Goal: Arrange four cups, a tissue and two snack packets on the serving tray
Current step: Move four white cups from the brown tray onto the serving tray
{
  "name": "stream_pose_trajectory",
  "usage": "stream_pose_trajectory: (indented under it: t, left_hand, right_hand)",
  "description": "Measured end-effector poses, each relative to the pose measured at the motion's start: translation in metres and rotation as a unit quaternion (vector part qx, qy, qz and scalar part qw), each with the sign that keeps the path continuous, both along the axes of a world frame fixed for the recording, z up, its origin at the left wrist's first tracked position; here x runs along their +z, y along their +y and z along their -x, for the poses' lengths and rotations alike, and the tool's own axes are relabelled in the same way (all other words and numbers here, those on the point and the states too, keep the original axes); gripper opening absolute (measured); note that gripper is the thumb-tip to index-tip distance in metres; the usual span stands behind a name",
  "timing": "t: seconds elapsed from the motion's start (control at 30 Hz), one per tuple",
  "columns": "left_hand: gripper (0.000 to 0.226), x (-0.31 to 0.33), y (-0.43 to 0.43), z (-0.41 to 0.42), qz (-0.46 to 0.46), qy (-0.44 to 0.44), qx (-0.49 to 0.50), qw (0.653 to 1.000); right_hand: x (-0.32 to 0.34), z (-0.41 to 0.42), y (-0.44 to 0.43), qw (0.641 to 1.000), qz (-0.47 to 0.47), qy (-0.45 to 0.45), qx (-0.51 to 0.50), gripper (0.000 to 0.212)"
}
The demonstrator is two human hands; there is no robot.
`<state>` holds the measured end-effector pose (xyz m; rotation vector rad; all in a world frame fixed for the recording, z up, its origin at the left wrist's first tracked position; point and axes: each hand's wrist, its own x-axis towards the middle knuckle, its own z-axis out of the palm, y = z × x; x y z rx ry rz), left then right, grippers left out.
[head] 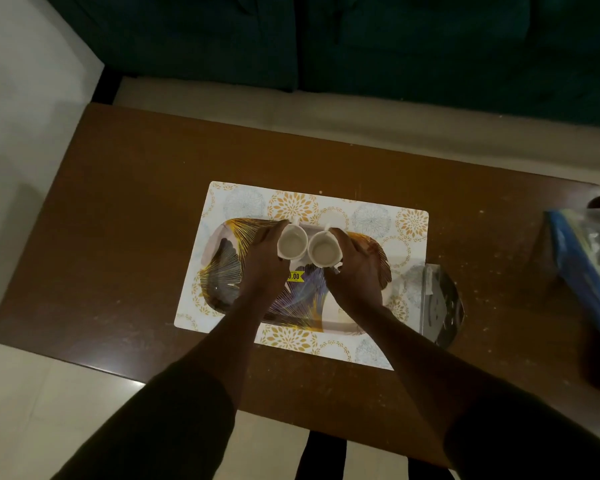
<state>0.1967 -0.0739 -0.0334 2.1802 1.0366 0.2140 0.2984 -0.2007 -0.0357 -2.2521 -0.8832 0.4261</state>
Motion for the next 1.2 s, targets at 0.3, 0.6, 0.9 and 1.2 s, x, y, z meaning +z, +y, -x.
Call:
stream_pose_trajectory:
  t: [0.3, 0.6, 0.9, 1.2]
  left_hand:
    - [0.083, 0.009, -0.001, 0.007, -0.005, 0.068, -0.011, 0.998]
    - [0.061, 0.051, -0.002, -0.046, -0.093, 0.027, 0.03, 0.995]
    - [0.045, 0.062, -0.092, -0.157, -0.089, -0.034, -0.103, 0.99]
    - [0.04, 0.052, -0.237, -0.27, -0.003, -0.021, -0.172, 0.985]
  right_hand:
    - [0.01, -0.006, -0.006, 0.999, 0.043, 0.003, 0.004, 0.085]
    - [0.042, -0.079, -0.017, 0.998, -0.005, -0.009, -0.061, 0.053]
    - [0.06, -0.184, -0.129, 0.98, -0.006, -0.073, -0.183, 0.032]
    - [0.052, -0.252, -0.299, 0.957, -0.004, -0.057, -0.285, 0.032]
